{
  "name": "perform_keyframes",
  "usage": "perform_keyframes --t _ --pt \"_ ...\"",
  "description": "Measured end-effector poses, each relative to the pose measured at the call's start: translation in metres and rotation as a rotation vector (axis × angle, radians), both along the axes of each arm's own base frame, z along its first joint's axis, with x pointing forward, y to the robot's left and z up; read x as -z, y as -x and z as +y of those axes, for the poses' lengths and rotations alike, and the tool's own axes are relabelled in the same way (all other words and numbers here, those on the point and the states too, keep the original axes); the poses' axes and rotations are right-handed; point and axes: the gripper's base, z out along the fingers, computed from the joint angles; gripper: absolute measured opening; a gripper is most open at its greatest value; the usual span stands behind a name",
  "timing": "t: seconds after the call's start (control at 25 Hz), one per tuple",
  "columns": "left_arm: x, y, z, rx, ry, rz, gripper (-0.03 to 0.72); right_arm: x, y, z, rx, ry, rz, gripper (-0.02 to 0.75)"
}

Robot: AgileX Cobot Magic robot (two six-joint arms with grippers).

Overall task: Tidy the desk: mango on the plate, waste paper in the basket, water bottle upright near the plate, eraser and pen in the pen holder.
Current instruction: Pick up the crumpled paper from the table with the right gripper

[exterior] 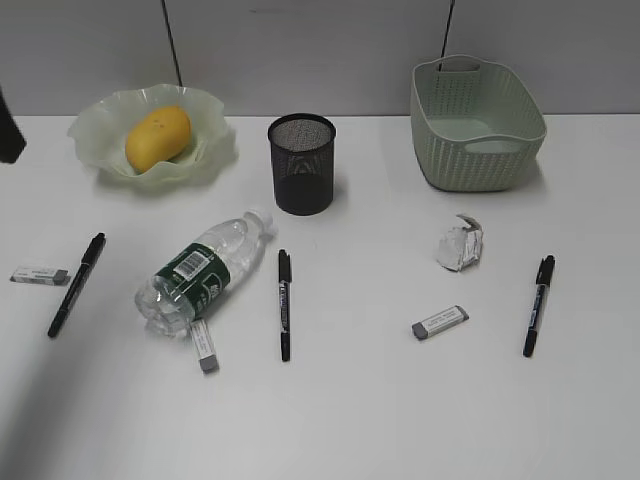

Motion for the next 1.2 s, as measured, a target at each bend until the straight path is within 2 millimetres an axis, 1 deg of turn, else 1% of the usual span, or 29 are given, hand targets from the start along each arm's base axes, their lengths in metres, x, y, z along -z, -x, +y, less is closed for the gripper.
perform_keyframes --t 0.12,0.16,0.24,0.28,0.36,0.44,0.6,0.76,0.88,0.96,1.04,1.12,1.2 --pt "-0.001 0.041 0.005 -0.012 0.009 -0.079 0.533 0.000 0.000 0.000 0.000 0.000 0.000 0.530" --pt "-0.005 0.055 0.007 -0.017 0.015 -0.128 0.533 0.000 0.000 0.000 0.000 0.000 0.000 0.530" --pt "-0.005 0.082 0.011 -0.026 0.024 -0.206 0.533 0.000 0.000 0.000 0.000 0.000 0.000 0.530" --pt "-0.008 0.096 0.013 -0.030 0.031 -0.264 0.533 0.000 0.000 0.000 0.000 0.000 0.000 0.530" --pt "-0.005 0.122 0.016 -0.039 0.043 -0.352 0.533 0.000 0.000 0.000 0.000 0.000 0.000 0.530" --pt "-0.007 0.155 0.020 -0.046 0.059 -0.463 0.531 0.000 0.000 0.000 0.000 0.000 0.000 0.530" --pt "0.006 0.202 0.026 -0.047 0.076 -0.587 0.526 0.000 0.000 0.000 0.000 0.000 0.000 0.530" --pt "0.016 0.243 0.030 -0.037 0.088 -0.677 0.522 0.000 0.000 0.000 0.000 0.000 0.000 0.530" --pt "0.024 0.264 0.033 -0.028 0.085 -0.708 0.521 0.000 0.000 0.000 0.000 0.000 0.000 0.530" --pt "0.029 0.272 0.034 -0.026 0.082 -0.722 0.510 0.000 0.000 0.000 0.000 0.000 0.000 0.530" --pt "0.035 0.276 0.035 -0.026 0.069 -0.726 0.494 0.000 0.000 0.000 -0.001 -0.001 0.000 0.530" --pt "0.042 0.274 0.037 -0.030 0.044 -0.708 0.480 0.000 0.000 0.000 -0.002 -0.002 0.000 0.530" --pt "0.045 0.273 0.038 -0.035 0.031 -0.698 0.474 0.000 0.000 0.000 -0.002 -0.003 0.000 0.530"
